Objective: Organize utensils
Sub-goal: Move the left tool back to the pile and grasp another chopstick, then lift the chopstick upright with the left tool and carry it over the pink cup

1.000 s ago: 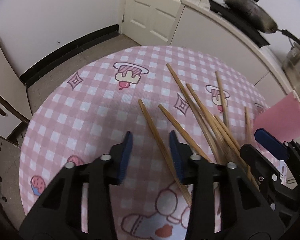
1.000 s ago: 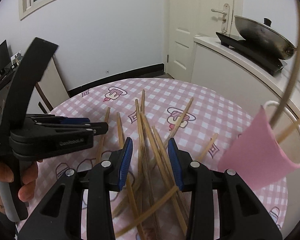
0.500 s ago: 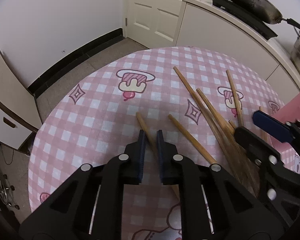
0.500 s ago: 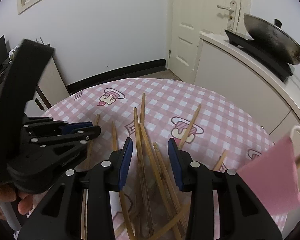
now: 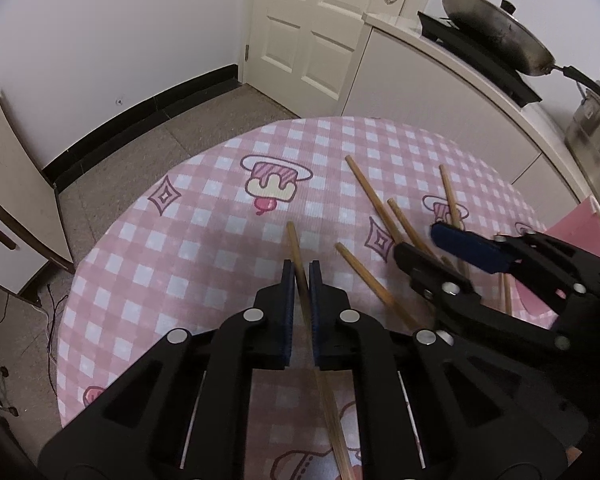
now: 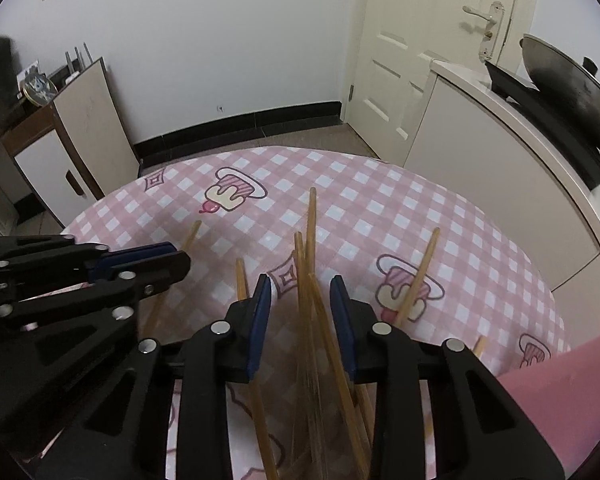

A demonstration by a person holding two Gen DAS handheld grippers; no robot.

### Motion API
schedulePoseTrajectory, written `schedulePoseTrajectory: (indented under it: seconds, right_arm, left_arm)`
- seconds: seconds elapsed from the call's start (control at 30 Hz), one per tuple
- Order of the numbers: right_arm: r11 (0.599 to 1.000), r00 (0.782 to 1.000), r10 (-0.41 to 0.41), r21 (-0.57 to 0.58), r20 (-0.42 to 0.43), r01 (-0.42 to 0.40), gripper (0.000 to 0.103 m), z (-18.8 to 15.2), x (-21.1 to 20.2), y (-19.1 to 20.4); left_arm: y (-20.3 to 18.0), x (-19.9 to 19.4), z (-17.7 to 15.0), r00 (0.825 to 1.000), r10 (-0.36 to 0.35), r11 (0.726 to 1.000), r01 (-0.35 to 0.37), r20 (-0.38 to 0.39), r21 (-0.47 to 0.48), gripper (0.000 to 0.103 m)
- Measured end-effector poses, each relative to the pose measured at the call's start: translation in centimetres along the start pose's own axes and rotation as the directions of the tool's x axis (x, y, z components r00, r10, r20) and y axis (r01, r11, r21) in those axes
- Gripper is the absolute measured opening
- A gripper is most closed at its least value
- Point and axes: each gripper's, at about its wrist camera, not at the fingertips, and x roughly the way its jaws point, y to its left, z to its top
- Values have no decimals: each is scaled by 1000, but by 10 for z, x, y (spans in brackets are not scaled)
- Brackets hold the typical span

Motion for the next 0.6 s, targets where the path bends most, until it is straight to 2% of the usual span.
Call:
schedulePoseTrajectory:
  seconds: [0.03,0.1,0.27,0.6]
  right_arm:
    - [1000,1000,-5,-4,-3,5,20,1,1,0]
    - [1000,1000,-19,-11,-2,19,5,1,1,2]
    - [1000,999,-18,-11,36,18,4,2,-16,2]
    - [1000,984,1,-4,177,0,4,8,-88,6]
  left_arm:
    - [-1,-1,0,1000,-2,1000,2,2,1,7]
    - [-2,-3,1,1000,-6,1000,6,5,2,7]
    - [-4,-17,2,999,-22,1000,22,29,1,7]
    - [-19,-77,4,988,-66,998,62,140,31,6]
